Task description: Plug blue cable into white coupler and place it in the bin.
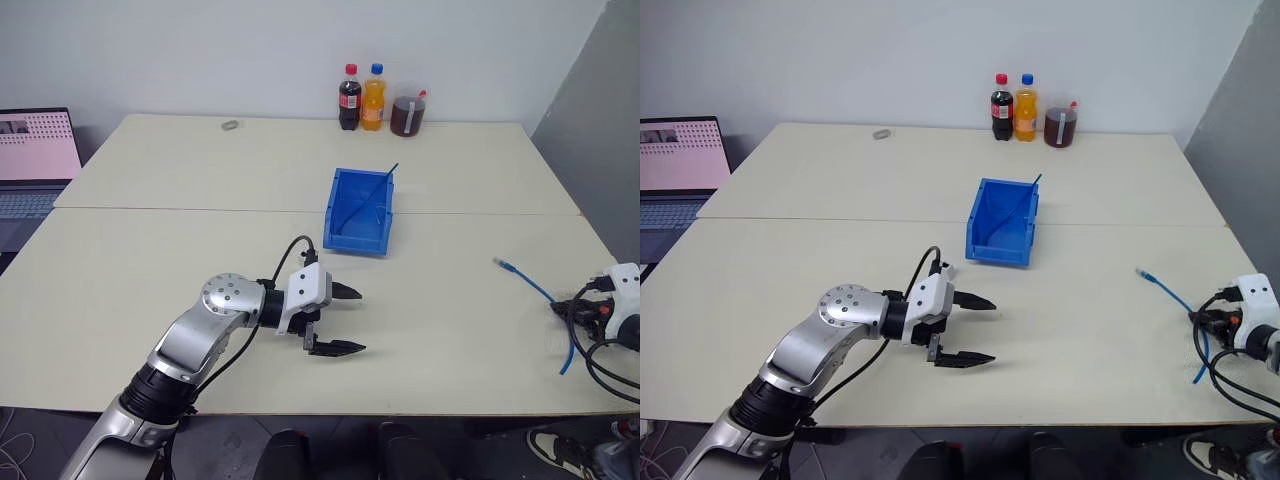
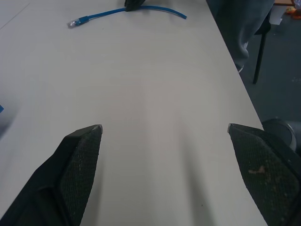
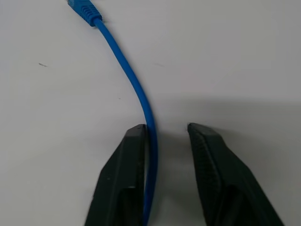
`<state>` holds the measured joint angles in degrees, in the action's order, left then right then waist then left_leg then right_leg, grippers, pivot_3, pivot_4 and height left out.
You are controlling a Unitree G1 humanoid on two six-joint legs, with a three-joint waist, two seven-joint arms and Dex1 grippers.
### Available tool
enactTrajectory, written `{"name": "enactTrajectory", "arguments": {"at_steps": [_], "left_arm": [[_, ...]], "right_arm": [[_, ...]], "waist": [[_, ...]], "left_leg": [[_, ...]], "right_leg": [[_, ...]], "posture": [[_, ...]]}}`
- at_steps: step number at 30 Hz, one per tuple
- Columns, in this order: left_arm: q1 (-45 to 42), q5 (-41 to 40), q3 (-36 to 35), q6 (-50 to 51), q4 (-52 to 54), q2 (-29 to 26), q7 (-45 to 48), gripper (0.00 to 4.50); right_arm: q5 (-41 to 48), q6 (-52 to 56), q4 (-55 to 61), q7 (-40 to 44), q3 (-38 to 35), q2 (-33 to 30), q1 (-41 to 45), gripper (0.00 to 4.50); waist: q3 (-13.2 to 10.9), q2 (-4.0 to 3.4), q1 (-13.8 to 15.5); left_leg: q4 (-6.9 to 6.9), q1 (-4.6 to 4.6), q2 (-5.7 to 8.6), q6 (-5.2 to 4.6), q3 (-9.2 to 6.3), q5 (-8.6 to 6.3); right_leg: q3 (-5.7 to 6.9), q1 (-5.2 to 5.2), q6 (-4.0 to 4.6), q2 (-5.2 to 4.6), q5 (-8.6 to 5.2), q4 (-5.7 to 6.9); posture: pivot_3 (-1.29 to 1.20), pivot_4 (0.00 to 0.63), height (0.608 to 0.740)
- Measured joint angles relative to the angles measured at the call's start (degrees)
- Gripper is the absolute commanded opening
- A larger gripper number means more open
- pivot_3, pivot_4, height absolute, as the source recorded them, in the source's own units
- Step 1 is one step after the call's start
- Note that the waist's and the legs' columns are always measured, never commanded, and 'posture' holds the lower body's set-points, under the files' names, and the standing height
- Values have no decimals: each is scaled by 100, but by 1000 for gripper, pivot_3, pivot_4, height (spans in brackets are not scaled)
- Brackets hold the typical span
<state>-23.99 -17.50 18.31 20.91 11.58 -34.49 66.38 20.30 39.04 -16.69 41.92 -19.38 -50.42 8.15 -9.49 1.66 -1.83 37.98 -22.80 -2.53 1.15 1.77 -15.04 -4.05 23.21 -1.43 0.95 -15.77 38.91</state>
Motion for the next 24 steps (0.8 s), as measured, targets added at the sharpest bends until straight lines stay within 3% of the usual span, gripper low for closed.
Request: {"name": "enactTrajectory", "arguments": {"at_steps": [2, 3, 11, 17, 21, 24], "left_arm": [[-3, 8, 0, 2, 0, 0, 3, 4500], [-3, 10, 0, 5, 1, 0, 3, 4500], [36, 34, -109, 106, 37, -109, -123, 4500], [914, 2, -853, 276, 265, -746, -410, 4500], [1522, -22, -1332, 412, 372, -924, -679, 4500], [2059, -2, -1708, 359, 342, -1192, -741, 4500]], "right_arm": [[1, -45, 23, 129, 6, -32, -58, 62], [-6, -106, 39, 181, 16, -35, -93, 5], [-333, -845, 837, 702, 513, -142, -445, 5], [-382, -1258, 2269, 1139, 899, -353, -456, 5], [-448, -1340, 3132, 1211, 1714, -55, -174, 5], [-730, -1340, 3244, 1110, 2515, 506, 394, 5]], "waist": [[0, 0, 0], [0, 0, 0], [-2, -4, -45], [-14, -27, -109], [-25, -8, -103], [-34, 10, -114]], "left_leg": [[0, 0, 0, 0, 0, 0], [-1, 0, -1, 0, 0, 0], [-2, 4, -4, 0, 2, 0], [-5, 3, -16, 0, 3, 0], [-2, 0, -15, 1, -1, 0], [-2, 4, -19, 1, 2, 0]], "right_leg": [[0, 0, 0, 1, 0, 0], [0, 0, 0, 1, 0, 0], [0, 3, 0, 5, 0, 3], [0, 8, 0, 2, -1, 5], [1, 9, 0, -5, -1, 5], [2, 9, 2, -9, -1, 6]], "posture": [[0, 150, 740], [0, 150, 740], [0, 150, 740], [0, 150, 740], [0, 150, 740], [0, 150, 740]]}}
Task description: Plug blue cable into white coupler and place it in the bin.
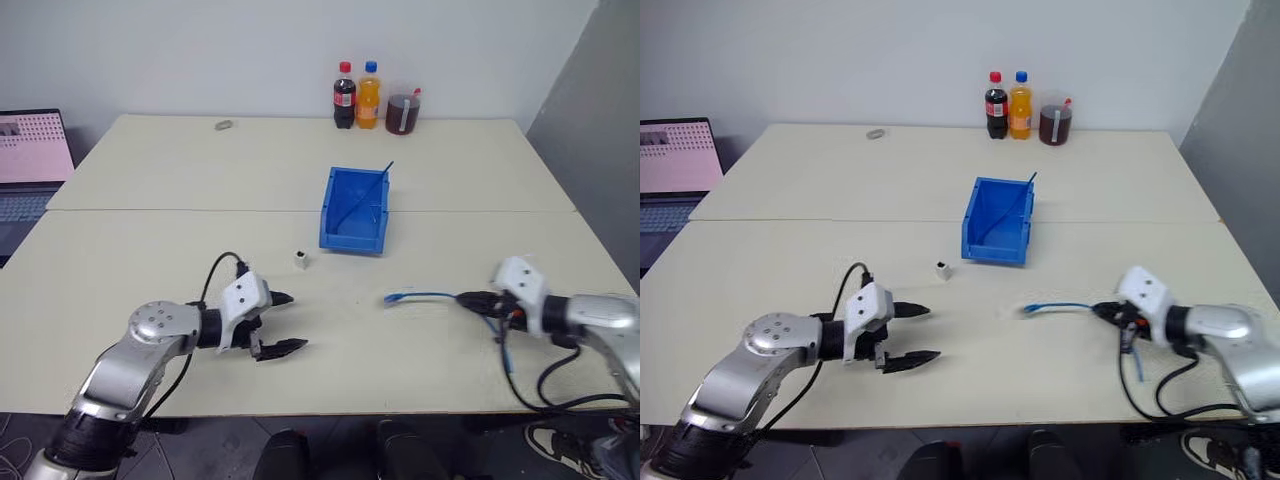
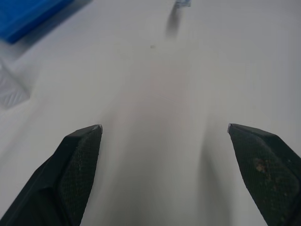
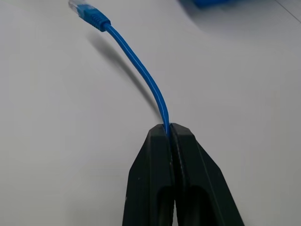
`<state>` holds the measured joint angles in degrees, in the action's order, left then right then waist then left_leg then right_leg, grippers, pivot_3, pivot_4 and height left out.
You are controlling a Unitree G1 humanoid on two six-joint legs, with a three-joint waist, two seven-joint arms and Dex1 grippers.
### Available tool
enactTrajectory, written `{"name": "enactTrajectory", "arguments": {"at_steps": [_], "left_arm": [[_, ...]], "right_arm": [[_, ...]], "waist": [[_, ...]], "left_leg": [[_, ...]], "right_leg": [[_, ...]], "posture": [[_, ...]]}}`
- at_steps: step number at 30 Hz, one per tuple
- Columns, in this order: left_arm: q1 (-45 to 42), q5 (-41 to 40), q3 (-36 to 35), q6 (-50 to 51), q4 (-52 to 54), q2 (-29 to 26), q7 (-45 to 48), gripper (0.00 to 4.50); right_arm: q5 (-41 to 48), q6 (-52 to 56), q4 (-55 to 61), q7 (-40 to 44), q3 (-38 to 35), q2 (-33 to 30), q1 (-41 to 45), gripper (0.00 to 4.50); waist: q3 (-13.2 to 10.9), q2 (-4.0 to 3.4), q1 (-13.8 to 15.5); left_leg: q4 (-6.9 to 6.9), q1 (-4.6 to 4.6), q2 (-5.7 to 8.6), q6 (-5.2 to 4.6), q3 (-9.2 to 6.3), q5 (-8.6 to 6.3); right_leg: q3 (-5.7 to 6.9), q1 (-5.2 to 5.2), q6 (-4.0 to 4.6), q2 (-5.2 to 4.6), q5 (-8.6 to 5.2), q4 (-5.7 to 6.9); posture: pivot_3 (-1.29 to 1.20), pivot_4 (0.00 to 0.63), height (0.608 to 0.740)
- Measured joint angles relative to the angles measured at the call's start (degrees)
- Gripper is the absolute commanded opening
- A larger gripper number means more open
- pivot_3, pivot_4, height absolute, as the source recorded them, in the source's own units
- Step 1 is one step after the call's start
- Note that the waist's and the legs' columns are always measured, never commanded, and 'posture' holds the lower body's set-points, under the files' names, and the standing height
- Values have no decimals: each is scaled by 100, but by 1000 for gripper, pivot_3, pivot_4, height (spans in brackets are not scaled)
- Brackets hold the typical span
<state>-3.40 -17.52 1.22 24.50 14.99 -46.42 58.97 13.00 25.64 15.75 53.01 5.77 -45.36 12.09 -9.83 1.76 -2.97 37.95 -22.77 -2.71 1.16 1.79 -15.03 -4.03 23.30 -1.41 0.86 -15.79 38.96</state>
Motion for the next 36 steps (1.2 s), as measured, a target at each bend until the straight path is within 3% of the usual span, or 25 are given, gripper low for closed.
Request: {"name": "enactTrajectory", "arguments": {"at_steps": [5, 13, 23, 27, 29, 36], "left_arm": [[615, 75, -565, -161, -224, -217, -92, 4500], [1064, 86, -837, -524, -210, -236, -94, 4500], [906, 123, -691, -490, -198, -204, -125, 4500], [683, 90, -521, -311, -164, -81, -198, 4500], [538, 84, -414, -119, -154, -2, -229, 4500], [6, 125, 3, 412, -105, 180, -459, 4500]], "right_arm": [[-582, -98, -358, -57, 1301, 889, 684, 5], [-1057, -369, -1068, 6, 1989, 1455, 1345, 5], [-1001, -177, -1069, 292, 1964, 1399, 1482, 2307], [-795, 47, -616, 664, 1911, 982, 1299, 3233], [-531, 302, -129, 1059, 1746, 419, 1081, 3733], [11, 874, 878, 1023, 1106, 155, 825, 3733]], "waist": [[-12, 6, 22], [-11, 11, 123], [-11, 11, 128], [-12, 10, 135], [-11, 11, 143], [-10, 12, 128]], "left_leg": [[-2, -17, 2, 1, -2, 0], [-2, -15, 3, 1, 8, 0], [-2, -14, 3, 1, 4, 0], [-1, -17, 5, 0, 4, 0], [-1, -15, 7, 0, 2, 0], [1, -7, 3, 0, -5, 0]], "right_leg": [[6, 22, 11, -8, -4, 5], [13, 22, 35, -16, 9, 4], [26, 21, 36, -13, 9, 7], [27, 21, 35, -14, 9, 6], [29, 18, 31, -13, 7, 5], [28, 8, 11, -5, -3, 9]], "posture": [[0, 150, 740], [0, 150, 740], [0, 150, 740], [0, 150, 740], [0, 150, 740], [0, 150, 740]]}}
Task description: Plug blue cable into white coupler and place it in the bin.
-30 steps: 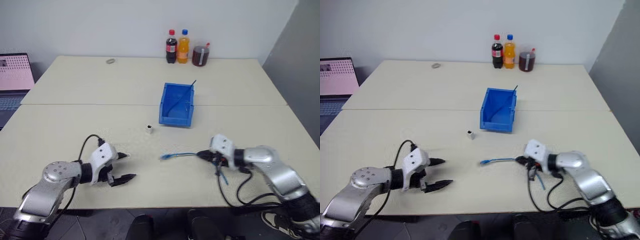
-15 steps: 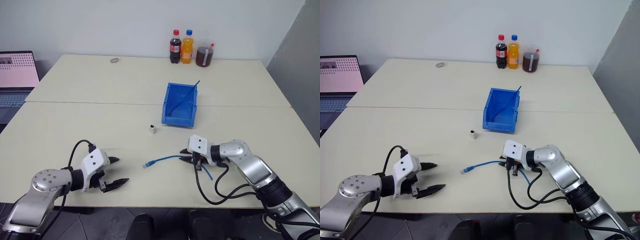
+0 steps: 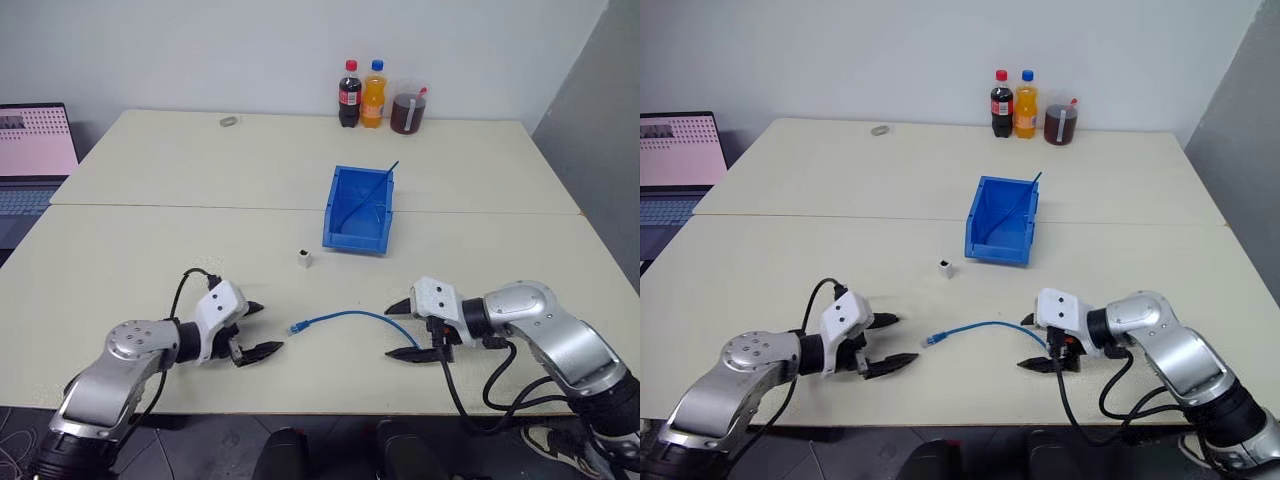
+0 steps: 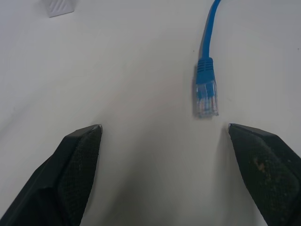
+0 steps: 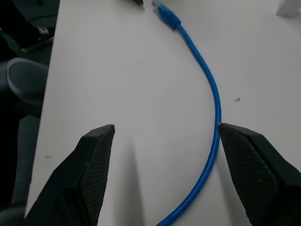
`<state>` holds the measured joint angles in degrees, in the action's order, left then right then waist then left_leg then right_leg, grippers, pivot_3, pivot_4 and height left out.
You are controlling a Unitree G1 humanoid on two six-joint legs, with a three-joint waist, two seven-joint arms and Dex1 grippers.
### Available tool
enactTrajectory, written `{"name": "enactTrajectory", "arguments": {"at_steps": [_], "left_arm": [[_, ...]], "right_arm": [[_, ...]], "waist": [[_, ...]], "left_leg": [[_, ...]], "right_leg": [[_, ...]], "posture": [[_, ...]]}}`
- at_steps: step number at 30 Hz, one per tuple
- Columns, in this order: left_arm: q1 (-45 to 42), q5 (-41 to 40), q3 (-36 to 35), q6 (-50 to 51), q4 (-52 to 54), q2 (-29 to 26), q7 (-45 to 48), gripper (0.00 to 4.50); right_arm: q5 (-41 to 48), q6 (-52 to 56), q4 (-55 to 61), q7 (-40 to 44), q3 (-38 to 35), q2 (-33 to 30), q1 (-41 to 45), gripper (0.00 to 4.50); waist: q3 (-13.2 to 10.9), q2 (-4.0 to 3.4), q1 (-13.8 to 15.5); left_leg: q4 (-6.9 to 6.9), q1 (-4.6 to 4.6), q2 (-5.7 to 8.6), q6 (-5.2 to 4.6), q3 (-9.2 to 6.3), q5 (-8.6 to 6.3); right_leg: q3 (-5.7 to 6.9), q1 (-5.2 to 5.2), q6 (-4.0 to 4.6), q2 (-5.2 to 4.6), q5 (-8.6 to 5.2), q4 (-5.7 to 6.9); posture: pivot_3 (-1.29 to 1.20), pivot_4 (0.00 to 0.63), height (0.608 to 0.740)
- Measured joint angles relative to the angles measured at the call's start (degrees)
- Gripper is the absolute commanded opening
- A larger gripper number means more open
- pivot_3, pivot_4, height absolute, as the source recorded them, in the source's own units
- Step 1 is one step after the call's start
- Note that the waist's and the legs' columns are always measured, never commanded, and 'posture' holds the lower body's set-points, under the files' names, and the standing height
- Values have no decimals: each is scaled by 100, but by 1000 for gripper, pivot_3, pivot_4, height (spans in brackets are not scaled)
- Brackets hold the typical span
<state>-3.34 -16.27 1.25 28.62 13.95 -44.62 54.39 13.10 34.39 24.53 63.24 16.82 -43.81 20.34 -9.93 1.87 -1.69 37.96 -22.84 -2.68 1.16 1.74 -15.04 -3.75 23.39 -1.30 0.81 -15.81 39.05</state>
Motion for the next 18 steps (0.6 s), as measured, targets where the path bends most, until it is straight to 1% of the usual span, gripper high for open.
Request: {"name": "enactTrajectory", "arguments": {"at_steps": [7, 9, 10, 11, 16, 17, 18], "left_arm": [[-188, 307, 391, 0, 61, 19, -137, 4500], [-230, 352, 450, 60, 100, 45, -177, 4148], [-264, 363, 489, 111, 120, 74, -216, 4091], [-298, 376, 527, 146, 131, 110, -254, 3926], [-416, 466, 729, 486, 370, 219, -409, 2863], [-417, 469, 750, 532, 410, 222, -426, 2776], [-416, 470, 761, 594, 452, 222, -435, 2442]], "right_arm": [[165, 395, 510, -423, -211, -23, -170, 3733], [164, 417, 554, -504, -212, -22, -170, 3813], [162, 423, 565, -557, -212, -22, -170, 3813], [161, 425, 569, -604, -214, -22, -170, 3813], [163, 435, 588, -767, -223, -22, -169, 3813], [163, 442, 610, -794, -223, -23, -169, 3813], [166, 454, 644, -818, -224, -23, -169, 3813]], "waist": [[6, -3, 22], [8, -5, 28], [9, -6, 32], [9, -7, 35], [11, -6, 38], [11, -7, 36], [11, -7, 34]], "left_leg": [[3, 4, 9, 0, -1, 0], [4, 5, 11, 0, 0, 0], [5, 5, 12, -1, 0, 0], [6, 5, 13, -1, 0, 0], [8, 5, 13, -1, 1, 0], [7, 6, 13, -1, 1, 0], [7, 6, 12, -1, 1, 0]], "right_leg": [[-3, -13, -1, -6, 2, -4], [-3, -14, -5, -7, 1, -5], [-2, -14, -7, -7, 2, -5], [-3, -15, -8, -7, 2, -5], [-3, -16, -9, -7, 4, -5], [-3, -16, -9, -7, 4, -5], [-4, -15, -9, -6, 4, -5]], "posture": [[0, 150, 740], [0, 150, 740], [0, 150, 740], [0, 150, 740], [0, 150, 740], [0, 150, 740], [0, 150, 740]]}}
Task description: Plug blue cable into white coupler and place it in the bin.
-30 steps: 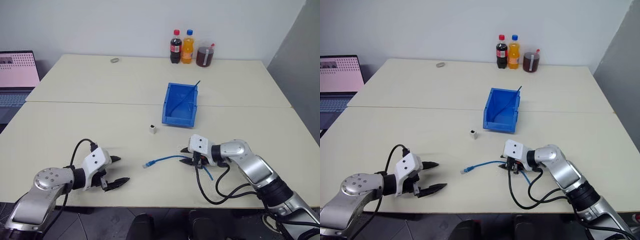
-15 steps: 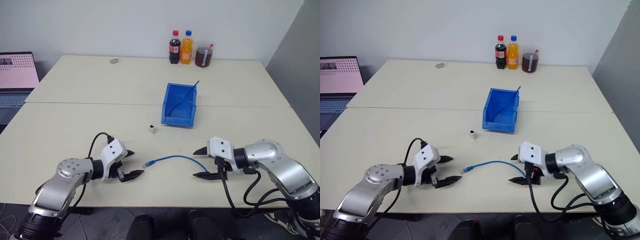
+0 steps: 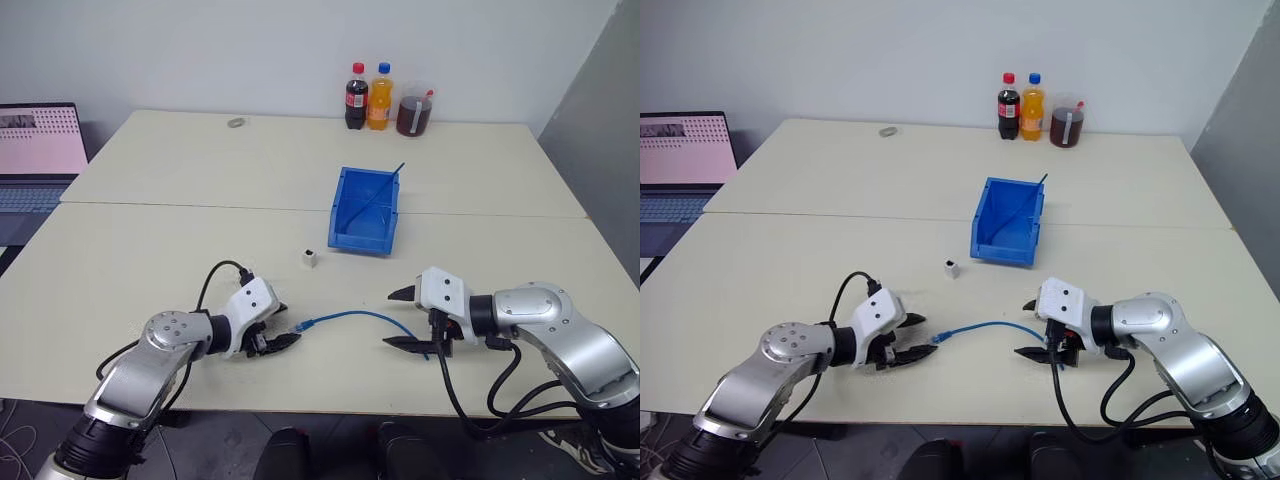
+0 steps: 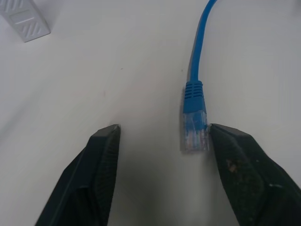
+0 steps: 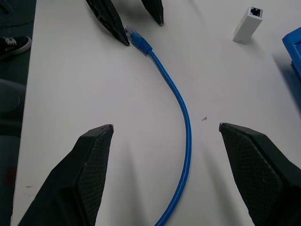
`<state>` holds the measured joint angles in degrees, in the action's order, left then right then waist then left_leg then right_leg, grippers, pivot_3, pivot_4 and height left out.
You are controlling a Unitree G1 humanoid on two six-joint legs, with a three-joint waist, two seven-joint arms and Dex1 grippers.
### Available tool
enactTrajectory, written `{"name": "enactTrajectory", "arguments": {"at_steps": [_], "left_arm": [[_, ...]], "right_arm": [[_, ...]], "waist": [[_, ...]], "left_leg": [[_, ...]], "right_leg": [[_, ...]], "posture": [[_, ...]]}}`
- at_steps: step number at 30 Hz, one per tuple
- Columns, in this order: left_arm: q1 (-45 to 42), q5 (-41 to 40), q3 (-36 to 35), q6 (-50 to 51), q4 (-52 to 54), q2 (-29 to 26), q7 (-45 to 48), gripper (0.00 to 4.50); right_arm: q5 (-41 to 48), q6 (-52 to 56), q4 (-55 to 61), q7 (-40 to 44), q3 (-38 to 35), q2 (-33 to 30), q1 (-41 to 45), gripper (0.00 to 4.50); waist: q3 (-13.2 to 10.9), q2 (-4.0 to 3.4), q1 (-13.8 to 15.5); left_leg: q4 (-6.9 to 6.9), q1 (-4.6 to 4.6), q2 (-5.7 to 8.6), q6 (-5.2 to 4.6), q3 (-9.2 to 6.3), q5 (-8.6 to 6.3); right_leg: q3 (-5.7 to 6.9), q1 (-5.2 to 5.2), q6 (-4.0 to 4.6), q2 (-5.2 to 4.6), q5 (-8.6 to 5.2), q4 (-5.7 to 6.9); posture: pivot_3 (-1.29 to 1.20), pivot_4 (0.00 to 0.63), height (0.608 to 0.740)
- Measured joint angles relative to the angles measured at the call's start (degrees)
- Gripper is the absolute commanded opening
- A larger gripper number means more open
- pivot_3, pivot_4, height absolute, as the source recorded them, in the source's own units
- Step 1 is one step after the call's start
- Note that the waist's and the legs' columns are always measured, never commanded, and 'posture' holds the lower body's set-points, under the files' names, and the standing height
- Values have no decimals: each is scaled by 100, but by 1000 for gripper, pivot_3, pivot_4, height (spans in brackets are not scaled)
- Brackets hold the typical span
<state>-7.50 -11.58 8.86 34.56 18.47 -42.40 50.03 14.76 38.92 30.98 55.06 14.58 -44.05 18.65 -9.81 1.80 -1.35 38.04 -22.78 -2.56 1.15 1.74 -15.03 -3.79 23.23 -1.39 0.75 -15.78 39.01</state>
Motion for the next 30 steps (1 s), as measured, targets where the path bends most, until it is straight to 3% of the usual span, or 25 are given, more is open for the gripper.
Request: {"name": "enactTrajectory", "arguments": {"at_steps": [6, 11, 20, 24, 30], "left_arm": [[99, -5, 40, 117, 164, -63, -31, 1369], [166, -20, -18, 100, 165, -121, 8, 226], [105, -418, -309, -367, -345, 363, 80, 217], [-443, -884, -411, -341, -363, 646, 219, 217], [-1371, -1734, -469, 222, -268, 729, 604, 217]], "right_arm": [[80, 45, 58, -48, -109, -9, -2, 3813], [382, 231, 164, -129, -279, 54, -9, 3813], [1373, 1022, 397, -438, -1031, 248, -354, 3813], [1953, 1422, 661, -628, -1237, 445, -478, 3813], [2250, 1482, 721, -1383, -1337, 1266, -947, 3813]], "waist": [[1, 0, -16], [2, -1, -32], [-1, 5, -7], [-5, 13, -14], [-5, 18, -52]], "left_leg": [[-1, 2, -3, 0, 0, 0], [-4, 5, -7, 0, 0, 0], [1, -6, -4, 0, -9, 0], [2, -13, -5, 0, -8, 0], [-4, -11, -4, 0, -4, 0]], "right_leg": [[-1, 0, 0, 1, 0, 0], [-6, 0, 1, 4, -1, 0], [-9, 1, 0, 4, 0, 1], [-5, 4, -1, 7, 1, -2], [-5, 8, -1, 14, 0, -1]], "posture": [[0, 150, 740], [0, 150, 740], [0, 150, 740], [0, 150, 740], [0, 150, 740]]}}
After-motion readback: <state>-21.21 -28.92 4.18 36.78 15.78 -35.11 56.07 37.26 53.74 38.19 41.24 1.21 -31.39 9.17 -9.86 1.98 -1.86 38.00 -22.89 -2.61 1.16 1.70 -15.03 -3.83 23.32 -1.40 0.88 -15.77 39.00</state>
